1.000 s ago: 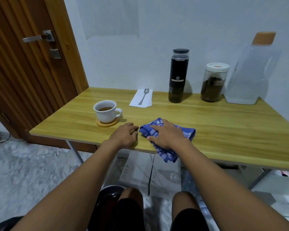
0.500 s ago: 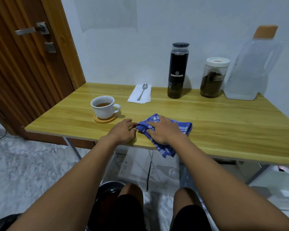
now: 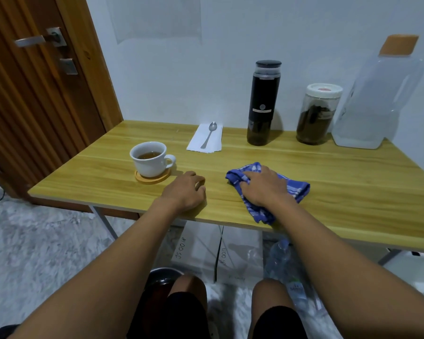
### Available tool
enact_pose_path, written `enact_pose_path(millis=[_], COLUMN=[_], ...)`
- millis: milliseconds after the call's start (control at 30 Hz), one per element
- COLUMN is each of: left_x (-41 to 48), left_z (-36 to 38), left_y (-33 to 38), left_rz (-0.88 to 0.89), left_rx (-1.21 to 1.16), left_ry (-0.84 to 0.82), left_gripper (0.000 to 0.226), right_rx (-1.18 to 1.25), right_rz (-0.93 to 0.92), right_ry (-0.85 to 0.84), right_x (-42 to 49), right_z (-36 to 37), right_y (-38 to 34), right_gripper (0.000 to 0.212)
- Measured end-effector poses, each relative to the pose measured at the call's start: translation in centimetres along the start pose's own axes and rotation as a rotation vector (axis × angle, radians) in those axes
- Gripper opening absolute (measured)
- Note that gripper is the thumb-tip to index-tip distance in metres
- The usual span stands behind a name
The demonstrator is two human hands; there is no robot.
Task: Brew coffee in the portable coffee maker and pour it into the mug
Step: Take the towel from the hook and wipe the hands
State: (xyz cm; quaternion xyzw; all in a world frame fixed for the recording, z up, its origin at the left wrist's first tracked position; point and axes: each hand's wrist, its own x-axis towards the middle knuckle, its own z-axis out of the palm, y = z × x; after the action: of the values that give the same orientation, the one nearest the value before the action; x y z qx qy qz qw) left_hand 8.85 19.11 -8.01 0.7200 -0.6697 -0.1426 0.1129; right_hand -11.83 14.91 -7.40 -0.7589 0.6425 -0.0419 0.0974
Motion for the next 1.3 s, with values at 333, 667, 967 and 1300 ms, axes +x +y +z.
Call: enact_pose_path(millis=[333,667,967,1300], left_x=[1.6,1.5,1.5,0.9], left_z=[0.0,0.3,0.2,0.2], left_y=[-0.2,-0.2,0.1,1.3], left_rz=[0.016,0.027,-0.006,-0.022], left_rx=[-0.042,-0.056,-0.070,-0.336], left_ry=[0.018,0.042,0.029,0.076], left_gripper=[0.043,0.043,0.042,0.038], right_rx=[0.016,0.057,0.097,0.219], right_rz=[-0.123,0.154,-0.134,0.057], right_ry=[-0.067,0.042,-0.037,-0.042], right_x=[4.5,3.6,0.5,2.4], right_z=[0.0,-1.1,0.3,-3.0], right_y=[-1.6,1.5,-3.2,0.0], right_gripper=[0.052,0.049,0.052,0.060])
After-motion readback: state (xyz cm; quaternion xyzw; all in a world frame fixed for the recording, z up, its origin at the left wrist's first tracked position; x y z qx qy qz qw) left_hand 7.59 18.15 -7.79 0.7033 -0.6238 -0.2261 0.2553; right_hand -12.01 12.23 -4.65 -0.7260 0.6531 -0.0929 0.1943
